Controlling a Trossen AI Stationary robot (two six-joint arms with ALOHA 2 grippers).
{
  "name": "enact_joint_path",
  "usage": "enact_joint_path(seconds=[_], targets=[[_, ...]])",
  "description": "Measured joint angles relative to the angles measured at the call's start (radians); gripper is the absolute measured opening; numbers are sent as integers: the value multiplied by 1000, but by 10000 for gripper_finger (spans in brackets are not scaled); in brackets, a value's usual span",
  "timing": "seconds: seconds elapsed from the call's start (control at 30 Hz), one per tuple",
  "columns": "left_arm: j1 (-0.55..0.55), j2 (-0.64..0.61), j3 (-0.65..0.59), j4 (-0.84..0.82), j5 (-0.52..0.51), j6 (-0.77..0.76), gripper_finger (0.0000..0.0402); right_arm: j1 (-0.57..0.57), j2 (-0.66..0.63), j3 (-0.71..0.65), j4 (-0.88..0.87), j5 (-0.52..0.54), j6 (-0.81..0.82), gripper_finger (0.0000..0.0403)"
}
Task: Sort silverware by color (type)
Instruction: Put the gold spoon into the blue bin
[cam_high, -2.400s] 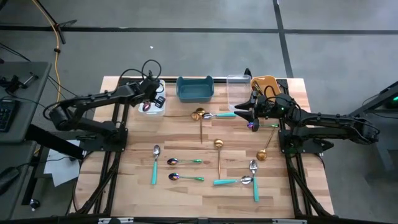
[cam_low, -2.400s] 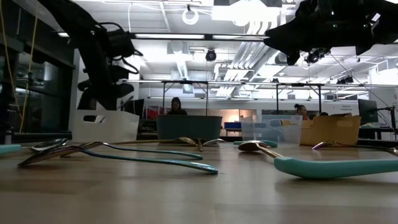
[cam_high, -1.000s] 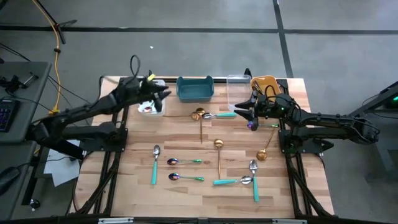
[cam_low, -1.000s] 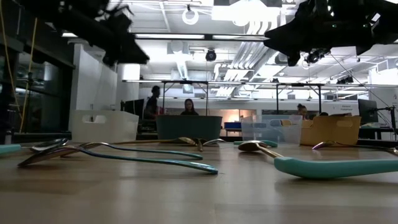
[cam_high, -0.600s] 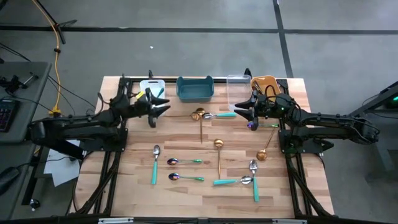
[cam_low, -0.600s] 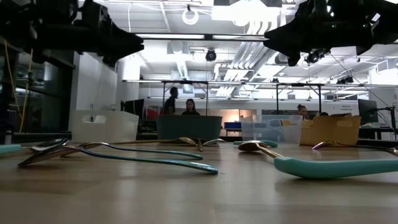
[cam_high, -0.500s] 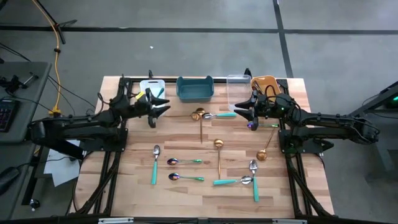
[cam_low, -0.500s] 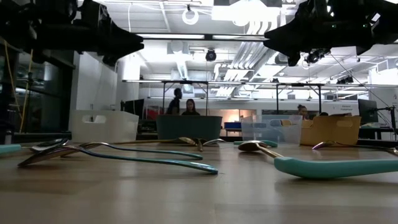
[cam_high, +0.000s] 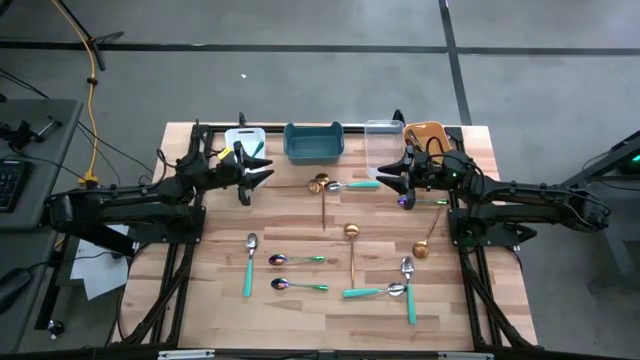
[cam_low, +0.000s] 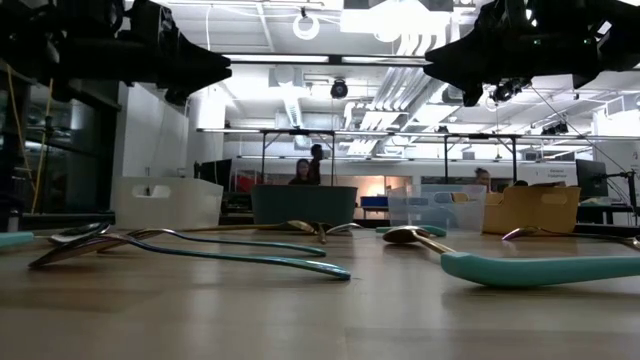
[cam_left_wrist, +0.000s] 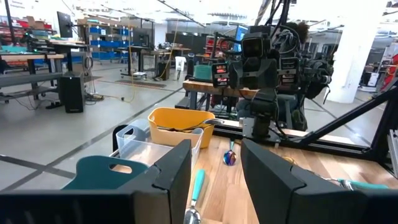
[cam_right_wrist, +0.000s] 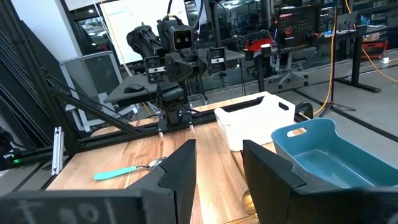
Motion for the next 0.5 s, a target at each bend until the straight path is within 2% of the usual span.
enact_joint_path(seconds=[0.5], targets=[[0, 1, 0, 8, 0, -35, 133, 0, 0, 0, 0, 0, 0, 126]])
